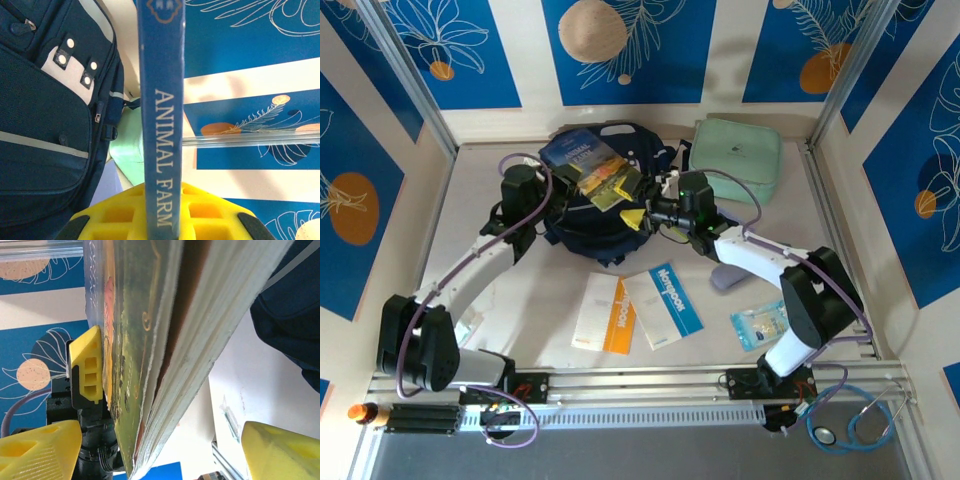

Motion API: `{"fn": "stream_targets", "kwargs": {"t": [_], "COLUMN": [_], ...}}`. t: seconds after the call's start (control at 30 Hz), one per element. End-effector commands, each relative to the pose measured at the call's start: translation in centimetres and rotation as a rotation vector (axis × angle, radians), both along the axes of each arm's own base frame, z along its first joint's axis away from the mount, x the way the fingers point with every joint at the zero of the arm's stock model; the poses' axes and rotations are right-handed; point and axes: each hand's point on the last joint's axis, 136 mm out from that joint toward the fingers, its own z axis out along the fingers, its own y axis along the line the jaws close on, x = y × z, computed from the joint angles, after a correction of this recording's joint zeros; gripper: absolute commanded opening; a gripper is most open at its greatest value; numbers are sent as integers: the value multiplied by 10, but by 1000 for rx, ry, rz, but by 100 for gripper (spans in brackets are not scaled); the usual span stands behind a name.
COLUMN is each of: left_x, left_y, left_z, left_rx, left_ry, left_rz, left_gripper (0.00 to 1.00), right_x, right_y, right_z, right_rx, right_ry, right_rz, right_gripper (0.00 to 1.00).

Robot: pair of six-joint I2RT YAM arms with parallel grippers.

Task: Pack the student bag
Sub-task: Pass the book.

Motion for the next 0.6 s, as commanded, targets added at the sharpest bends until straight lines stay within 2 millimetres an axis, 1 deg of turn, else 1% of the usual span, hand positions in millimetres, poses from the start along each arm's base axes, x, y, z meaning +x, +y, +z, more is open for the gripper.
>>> {"fn": "stream_targets", "kwargs": {"t": [0.0,0.03,0.13,0.23,0.33,0.47,0.53,0.57], "left_x": [3,4,4,4,3,1,0,0], "left_y": [-7,-8,-12,-13,-10,-7,-5,-4], "left_z": [30,30,30,27,24,22,19,18], "left_rx": [-72,-86,-124,-132,-134,-91,-84,-82], "left_ry": [-98,-96,-96,-86,-80,-70,-65,-63], "left_rz": [-5,-8,-20,-25,-13,-2,7,12], "left_gripper": [0,0,0,0,0,0,0,0], "right_x": [9,11,16,23,27,32,33,33], "right_y": [8,12,19,20,19,17,18,19], "right_z": [7,11,12,19,20,18,22,25], "right_rx": [58,69,79,105,97,96,99,97], "right_ry": [-18,-28,-44,-121,-154,-163,-203,-223], "right_rz": [6,14,22,-4,-31,-50,-43,-32], "right_gripper": [83,81,76,71,65,52,42,35]}}
